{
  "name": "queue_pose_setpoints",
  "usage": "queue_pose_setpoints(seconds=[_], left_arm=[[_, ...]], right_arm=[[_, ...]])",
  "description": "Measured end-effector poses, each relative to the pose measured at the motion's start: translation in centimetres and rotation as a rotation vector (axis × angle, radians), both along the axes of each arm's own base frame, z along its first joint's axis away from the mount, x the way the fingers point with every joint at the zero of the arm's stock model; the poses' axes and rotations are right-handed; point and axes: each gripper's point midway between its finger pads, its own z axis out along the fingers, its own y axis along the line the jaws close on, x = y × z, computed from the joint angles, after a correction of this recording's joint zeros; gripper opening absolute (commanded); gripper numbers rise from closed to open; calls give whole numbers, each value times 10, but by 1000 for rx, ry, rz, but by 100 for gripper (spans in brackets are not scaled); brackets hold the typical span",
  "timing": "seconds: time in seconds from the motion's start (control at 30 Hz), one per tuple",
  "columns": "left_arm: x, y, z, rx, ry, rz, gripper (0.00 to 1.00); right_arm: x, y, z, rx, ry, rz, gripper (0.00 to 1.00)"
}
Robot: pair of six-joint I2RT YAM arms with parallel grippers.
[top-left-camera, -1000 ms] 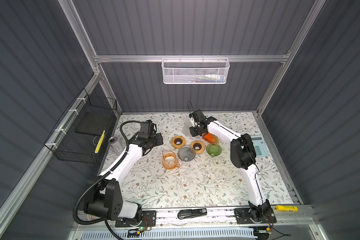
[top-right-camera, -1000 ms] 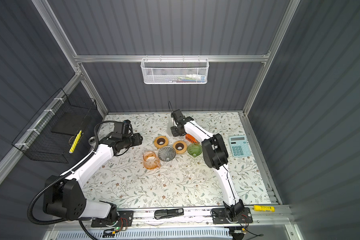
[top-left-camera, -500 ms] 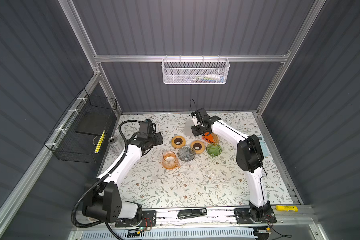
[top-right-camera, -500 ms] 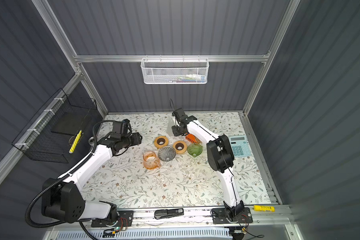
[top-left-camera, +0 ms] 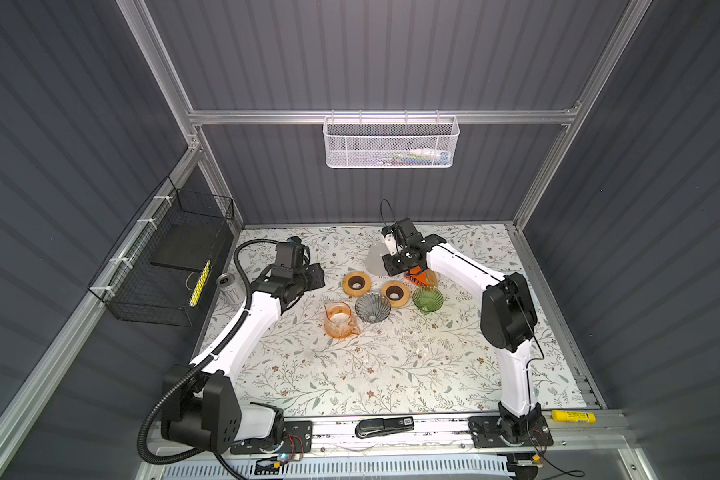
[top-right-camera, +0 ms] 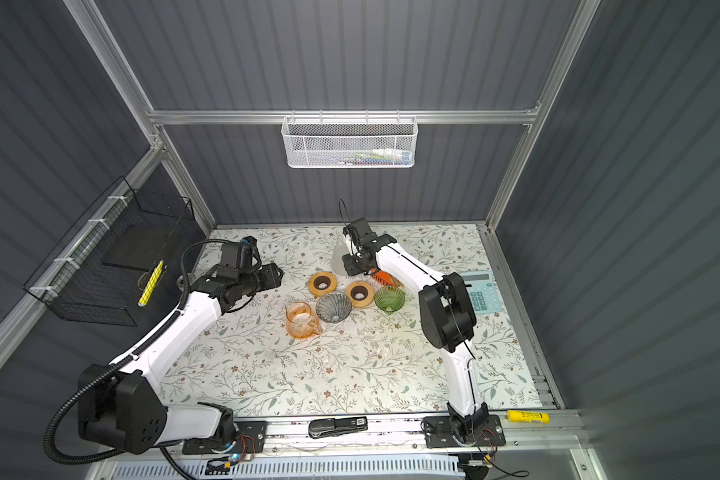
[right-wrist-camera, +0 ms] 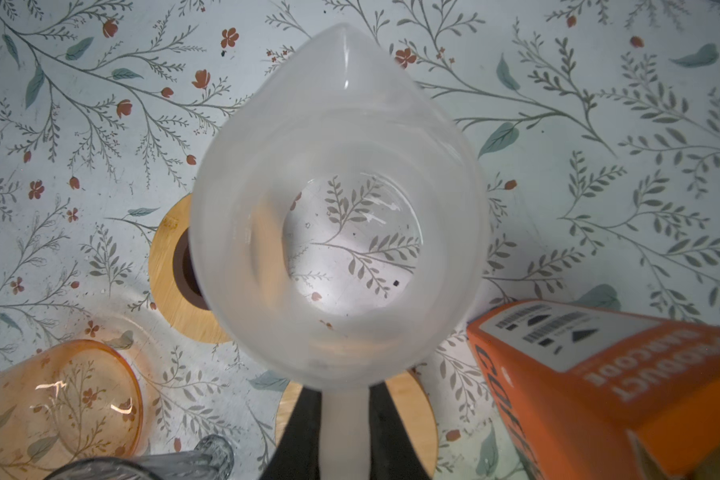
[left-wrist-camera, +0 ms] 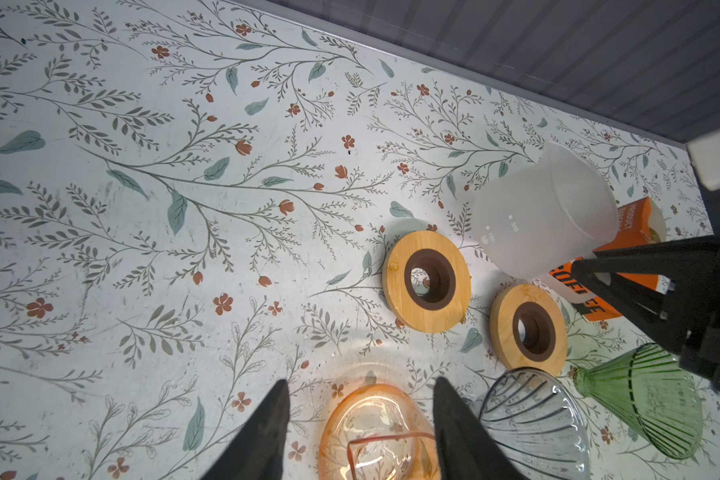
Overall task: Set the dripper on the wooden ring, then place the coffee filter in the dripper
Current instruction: 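Lift the frosted white pitcher and carry it toward the robot with the right gripper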
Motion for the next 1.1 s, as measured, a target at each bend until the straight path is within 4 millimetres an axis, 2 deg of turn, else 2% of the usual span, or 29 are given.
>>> queue_pose_setpoints(seconds=[0.47,0.87,1.1], left_arm=[[-3,1,-3,9,15,-1,56],[-1,4,1,27,4,3,56],[-3,7,9,34,-8,14,56]], right_arm=[[-39,11,61,66,-78,46,0],[-116,26,89,65,-108,155,0],[-154,16,111,75,-156,182,0]])
